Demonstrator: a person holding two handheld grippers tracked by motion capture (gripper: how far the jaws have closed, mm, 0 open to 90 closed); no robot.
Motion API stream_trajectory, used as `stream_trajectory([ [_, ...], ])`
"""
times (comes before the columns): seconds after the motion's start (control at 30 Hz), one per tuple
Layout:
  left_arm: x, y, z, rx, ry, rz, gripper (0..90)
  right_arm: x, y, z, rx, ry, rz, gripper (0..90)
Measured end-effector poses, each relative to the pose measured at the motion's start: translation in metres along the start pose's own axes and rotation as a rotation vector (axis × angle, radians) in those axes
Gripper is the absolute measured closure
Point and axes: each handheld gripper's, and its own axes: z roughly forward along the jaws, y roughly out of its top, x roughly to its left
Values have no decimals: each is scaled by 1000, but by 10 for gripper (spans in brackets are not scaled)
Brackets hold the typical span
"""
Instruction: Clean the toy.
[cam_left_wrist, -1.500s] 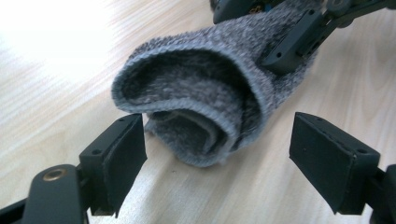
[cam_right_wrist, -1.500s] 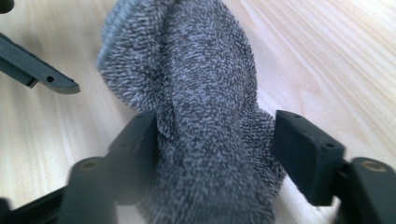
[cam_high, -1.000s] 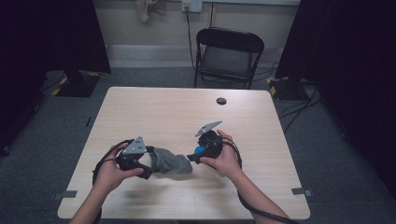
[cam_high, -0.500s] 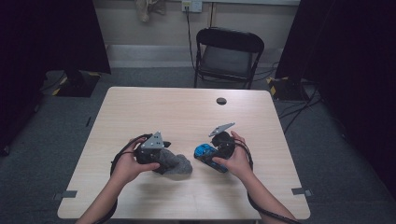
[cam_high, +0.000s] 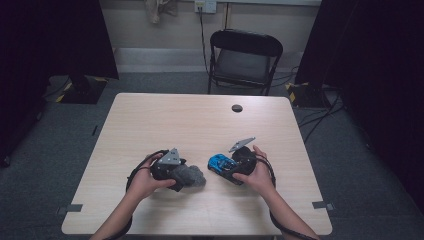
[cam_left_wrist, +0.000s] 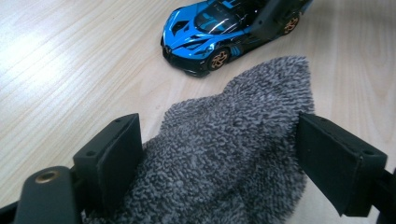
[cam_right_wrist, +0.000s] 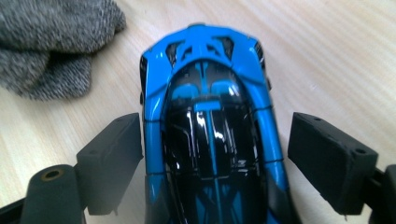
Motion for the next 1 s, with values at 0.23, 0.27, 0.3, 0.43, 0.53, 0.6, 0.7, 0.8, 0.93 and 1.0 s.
stream_trajectory([
  [0.23, 0, -4, 8, 29, 5, -1, 141, 4, -12, 8, -29, -34, -28, 170],
  [0.27, 0, -5, 9, 23, 6, -8, 141, 5, -13, 8, -35, -44, -40, 170],
  [0.3, 0, -6, 10, 27, 6, -4, 139, 6, -14, 9, -40, -53, -49, 166],
  [0.43, 0, -9, 10, 20, 6, -18, 138, 7, -21, 9, -94, -56, -38, 172],
  [0.53, 0, -11, 11, 15, 7, -27, 136, 7, -25, 8, -125, -54, -39, 178],
  [0.6, 0, -12, 12, 20, 8, -24, 134, 8, -28, 8, -142, -58, -36, 185],
  [0.7, -1, -12, 11, 23, 11, -22, 132, 7, -30, 7, -157, -58, -33, 211],
  [0.8, -1, -13, 11, 23, 11, -26, 132, 9, -28, 7, -141, -69, -20, 208],
  [0.93, 0, -13, 12, 20, 6, -31, 132, 10, -24, 7, -114, -78, -12, 200],
  [1.0, 1, -13, 12, 22, 2, -32, 131, 9, -22, 7, -92, -74, -24, 187],
])
